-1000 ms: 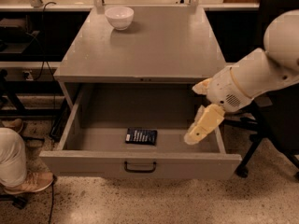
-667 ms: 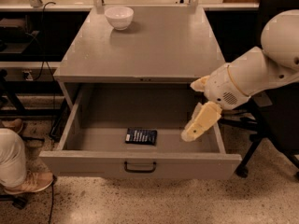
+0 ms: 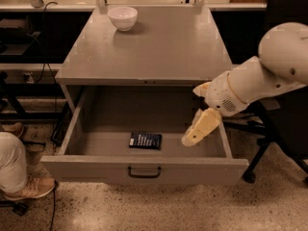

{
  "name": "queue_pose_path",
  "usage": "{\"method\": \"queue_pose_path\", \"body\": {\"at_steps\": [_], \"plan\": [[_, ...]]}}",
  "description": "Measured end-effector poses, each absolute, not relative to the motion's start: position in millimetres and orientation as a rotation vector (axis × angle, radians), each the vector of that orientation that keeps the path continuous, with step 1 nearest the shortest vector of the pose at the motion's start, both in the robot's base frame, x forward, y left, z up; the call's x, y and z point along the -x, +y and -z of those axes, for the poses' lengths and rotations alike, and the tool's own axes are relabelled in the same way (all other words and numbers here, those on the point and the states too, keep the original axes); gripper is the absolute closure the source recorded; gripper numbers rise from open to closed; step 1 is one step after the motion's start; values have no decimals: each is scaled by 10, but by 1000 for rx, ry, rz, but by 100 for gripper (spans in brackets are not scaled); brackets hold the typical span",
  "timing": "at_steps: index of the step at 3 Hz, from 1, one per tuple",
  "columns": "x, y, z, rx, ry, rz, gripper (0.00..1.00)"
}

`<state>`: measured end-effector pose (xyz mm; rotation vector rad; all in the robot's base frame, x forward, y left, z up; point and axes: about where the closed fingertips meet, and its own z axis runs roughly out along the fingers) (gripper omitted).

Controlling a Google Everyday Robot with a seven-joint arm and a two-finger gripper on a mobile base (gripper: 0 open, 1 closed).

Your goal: Pick rxbar blueberry from top drawer and place on counter

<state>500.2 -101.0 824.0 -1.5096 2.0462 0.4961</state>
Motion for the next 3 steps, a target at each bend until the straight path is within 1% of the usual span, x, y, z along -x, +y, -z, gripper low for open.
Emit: {"method": "queue_pose_path", "body": {"at_steps": [2,3], "plan": [[-5484,-822,-7550,1463,2056,-453,0],[-5690,-649,-7296,1477,2050,-448,0]]}}
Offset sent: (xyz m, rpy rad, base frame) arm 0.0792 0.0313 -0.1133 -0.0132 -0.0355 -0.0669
